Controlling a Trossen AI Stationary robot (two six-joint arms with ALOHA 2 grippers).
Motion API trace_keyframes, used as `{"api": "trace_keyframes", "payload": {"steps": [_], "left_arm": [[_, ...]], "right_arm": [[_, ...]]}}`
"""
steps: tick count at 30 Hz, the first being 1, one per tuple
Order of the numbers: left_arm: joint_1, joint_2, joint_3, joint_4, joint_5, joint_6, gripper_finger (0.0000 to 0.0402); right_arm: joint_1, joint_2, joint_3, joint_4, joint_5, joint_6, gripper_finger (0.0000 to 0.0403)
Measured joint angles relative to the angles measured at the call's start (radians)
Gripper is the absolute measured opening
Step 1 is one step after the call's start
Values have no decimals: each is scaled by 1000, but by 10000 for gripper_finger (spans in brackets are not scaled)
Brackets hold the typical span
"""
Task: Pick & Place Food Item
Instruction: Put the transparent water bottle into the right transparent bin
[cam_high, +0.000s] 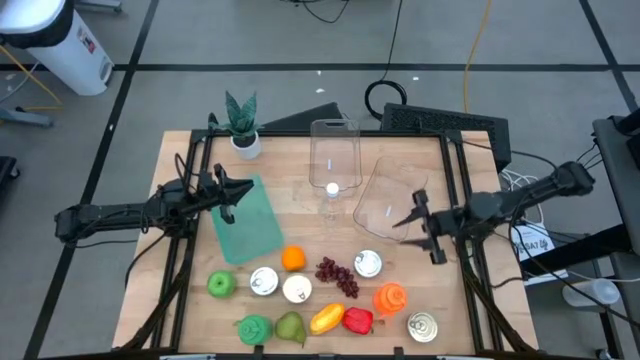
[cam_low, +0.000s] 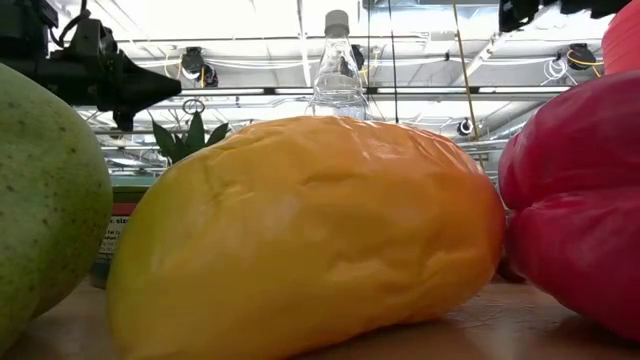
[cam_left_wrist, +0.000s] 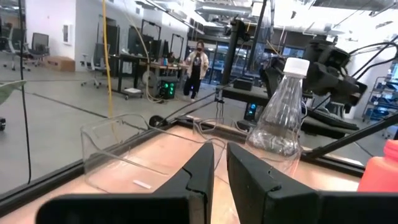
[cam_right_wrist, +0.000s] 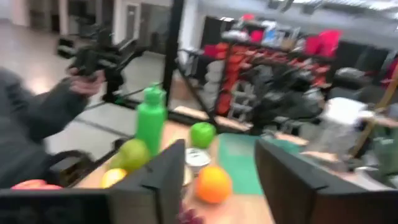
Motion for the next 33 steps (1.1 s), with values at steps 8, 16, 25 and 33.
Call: {"api": "trace_keyframes", "payload": {"steps": [8, 16, 25, 33], "left_arm": [[1, 0, 0, -1, -1, 5, 51], [0, 0, 0, -1, -1, 3, 51], [1, 0, 0, -1, -1, 5, 51], [1, 0, 0, -1, -1, 6, 51]], "right_arm": [[156, 73, 0, 31, -2, 56, 341], [259, 140, 0, 47, -2, 44, 395], [277, 258, 0, 107, 5, 59, 394], [277, 372, 0, 202, 1, 94, 393]]}}
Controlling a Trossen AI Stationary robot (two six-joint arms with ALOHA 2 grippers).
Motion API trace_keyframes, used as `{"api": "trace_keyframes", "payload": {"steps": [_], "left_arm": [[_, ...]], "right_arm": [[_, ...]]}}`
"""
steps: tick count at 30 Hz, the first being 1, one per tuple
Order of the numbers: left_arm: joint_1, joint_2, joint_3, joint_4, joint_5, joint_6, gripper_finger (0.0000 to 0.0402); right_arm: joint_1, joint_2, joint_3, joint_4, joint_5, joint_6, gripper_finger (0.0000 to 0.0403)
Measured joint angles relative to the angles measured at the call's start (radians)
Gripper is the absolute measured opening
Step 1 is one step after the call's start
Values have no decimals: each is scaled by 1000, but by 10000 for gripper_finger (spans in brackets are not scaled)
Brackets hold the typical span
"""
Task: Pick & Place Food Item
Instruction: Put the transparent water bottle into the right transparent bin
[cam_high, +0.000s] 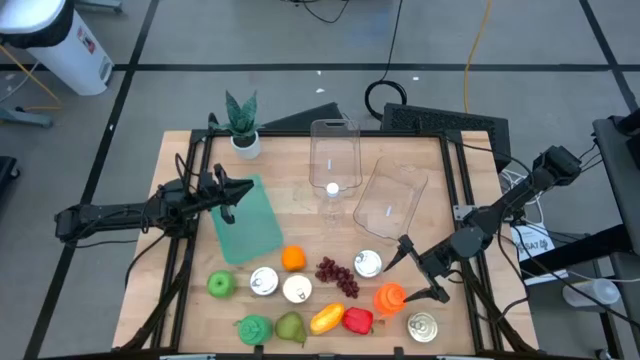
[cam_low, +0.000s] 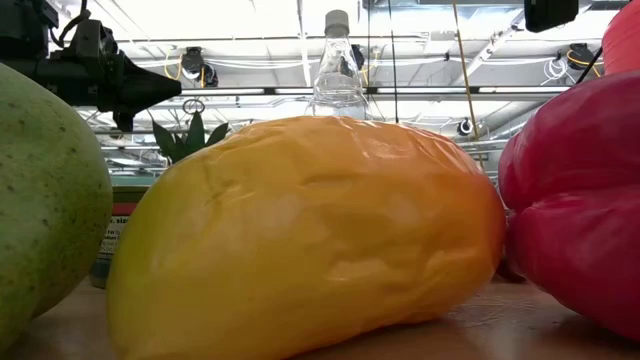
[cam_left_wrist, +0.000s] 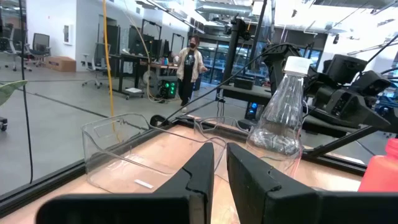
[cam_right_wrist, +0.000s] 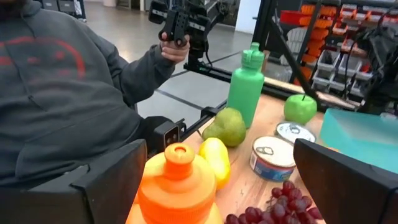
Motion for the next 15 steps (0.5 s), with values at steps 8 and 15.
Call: {"api": "trace_keyframes", "payload": {"steps": [8, 15], "left_arm": [[0, 0, 0, -1, 0, 0, 51], [0, 0, 0, 0, 0, 10, 51]], "right_arm": [[0, 36, 0, 6, -3, 33, 393], [6, 40, 0, 4, -51, 31, 393]]}}
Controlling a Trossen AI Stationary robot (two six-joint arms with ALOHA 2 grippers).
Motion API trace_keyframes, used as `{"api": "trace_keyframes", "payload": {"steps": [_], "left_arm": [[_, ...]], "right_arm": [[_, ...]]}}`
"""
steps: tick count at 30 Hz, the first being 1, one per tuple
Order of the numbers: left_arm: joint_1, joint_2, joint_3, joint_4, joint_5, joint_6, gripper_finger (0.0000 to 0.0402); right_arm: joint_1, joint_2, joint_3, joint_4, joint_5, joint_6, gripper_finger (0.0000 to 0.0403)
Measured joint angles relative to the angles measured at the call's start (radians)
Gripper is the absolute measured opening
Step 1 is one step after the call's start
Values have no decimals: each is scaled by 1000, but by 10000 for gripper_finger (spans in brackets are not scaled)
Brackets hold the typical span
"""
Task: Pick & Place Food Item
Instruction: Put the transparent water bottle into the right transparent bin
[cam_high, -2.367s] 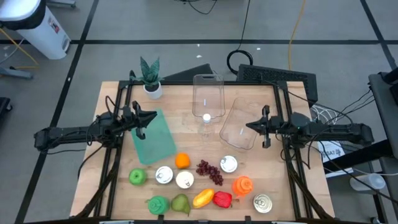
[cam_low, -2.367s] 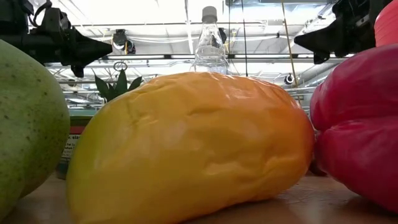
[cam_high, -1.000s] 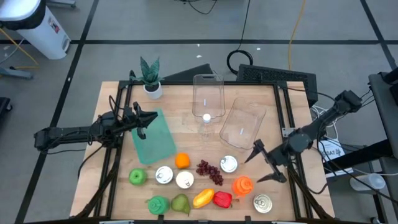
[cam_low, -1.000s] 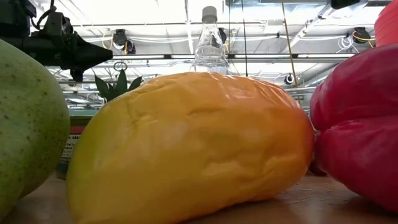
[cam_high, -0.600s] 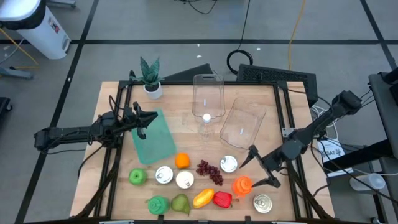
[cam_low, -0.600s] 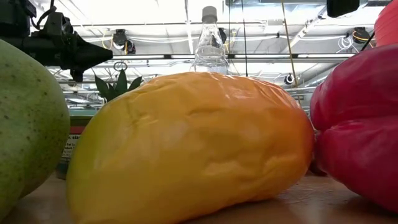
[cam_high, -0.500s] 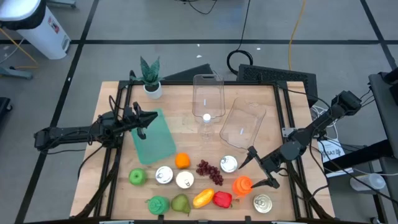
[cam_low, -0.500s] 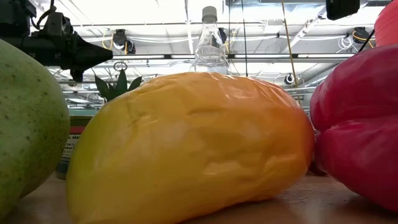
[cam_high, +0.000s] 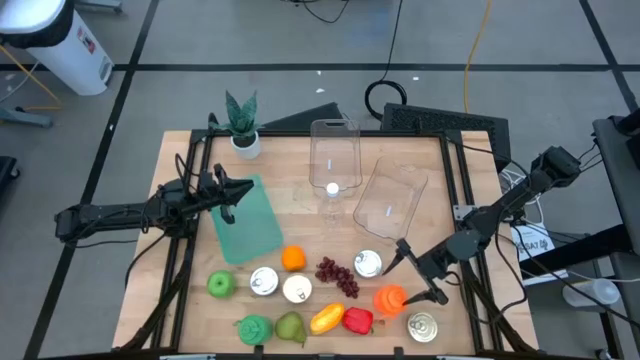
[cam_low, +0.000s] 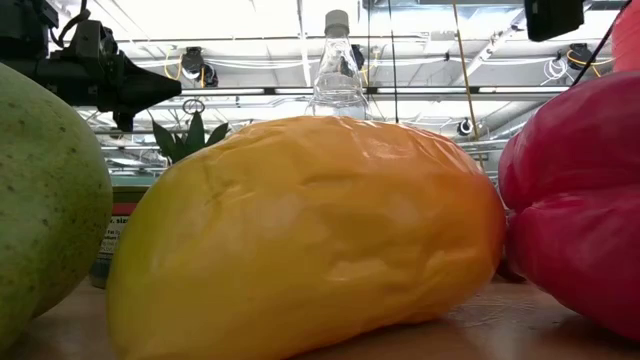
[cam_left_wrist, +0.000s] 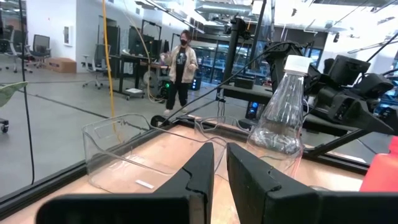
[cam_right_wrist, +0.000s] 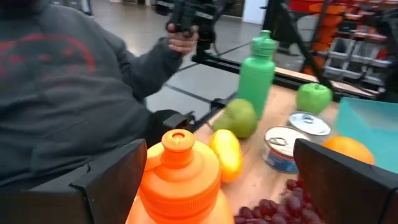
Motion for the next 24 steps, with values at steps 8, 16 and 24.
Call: {"api": "trace_keyframes", "payload": {"steps": [8, 16, 24], "left_arm": [[0, 0, 0, 0, 0, -9, 51], [0, 0, 0, 0, 1, -9, 51], [0, 0, 0, 0, 0, -5, 51]], "right_arm": [[21, 1, 0, 8, 23, 3, 393], [-3, 1, -1, 25, 176, 19, 393], [-3, 0, -1, 10, 173, 42, 393]]}}
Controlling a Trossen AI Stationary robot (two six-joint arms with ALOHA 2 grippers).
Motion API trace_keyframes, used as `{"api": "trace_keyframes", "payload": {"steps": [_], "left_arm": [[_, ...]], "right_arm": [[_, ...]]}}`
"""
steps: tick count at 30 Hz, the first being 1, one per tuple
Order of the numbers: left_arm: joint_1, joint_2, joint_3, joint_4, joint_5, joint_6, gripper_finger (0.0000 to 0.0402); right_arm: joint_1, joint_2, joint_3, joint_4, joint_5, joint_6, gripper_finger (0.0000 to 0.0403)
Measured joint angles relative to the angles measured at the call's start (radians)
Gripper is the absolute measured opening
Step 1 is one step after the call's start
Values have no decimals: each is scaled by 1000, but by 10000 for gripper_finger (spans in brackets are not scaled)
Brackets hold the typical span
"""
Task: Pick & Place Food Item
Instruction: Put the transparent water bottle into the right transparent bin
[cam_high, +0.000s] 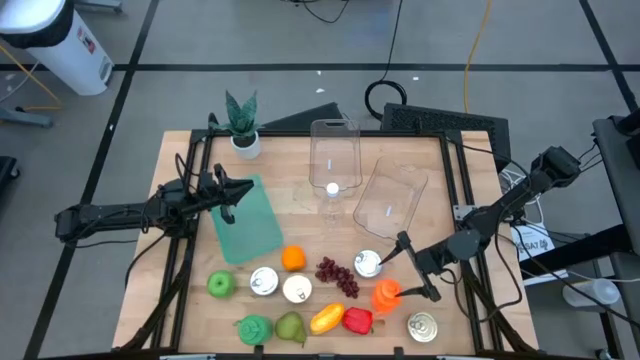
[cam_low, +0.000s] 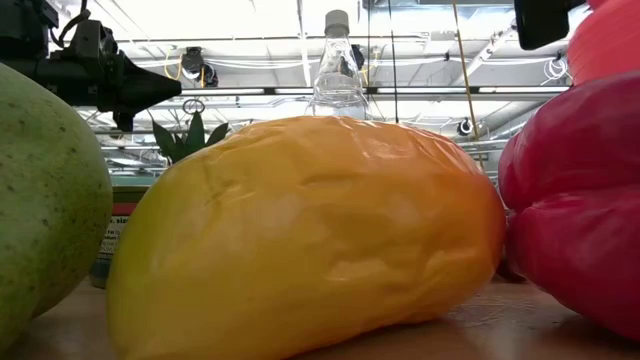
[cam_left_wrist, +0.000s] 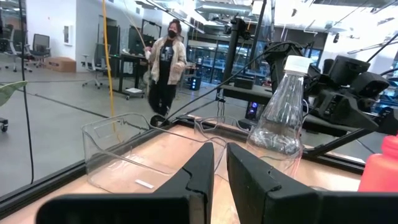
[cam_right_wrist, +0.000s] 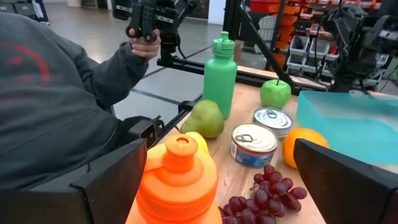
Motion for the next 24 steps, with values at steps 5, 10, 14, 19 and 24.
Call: {"api": "trace_keyframes", "payload": {"steps": [5, 10, 14, 19, 24], "left_arm": [[0, 0, 0, -6, 0, -4, 51], [0, 0, 0, -6, 0, 2, 51], [0, 0, 0, -5, 0, 3, 51], [0, 0, 0, -6, 0, 3, 51], [0, 0, 0, -6, 0, 1, 51]], "right_arm": [[1, 0, 0, 0, 3, 11, 393], [1, 0, 0, 26, 2, -18, 393], [2, -9, -1, 33, -23, -32, 393], [2, -24, -1, 46, -21, -47, 393], [1, -50, -1, 89, -12, -88, 393]]}}
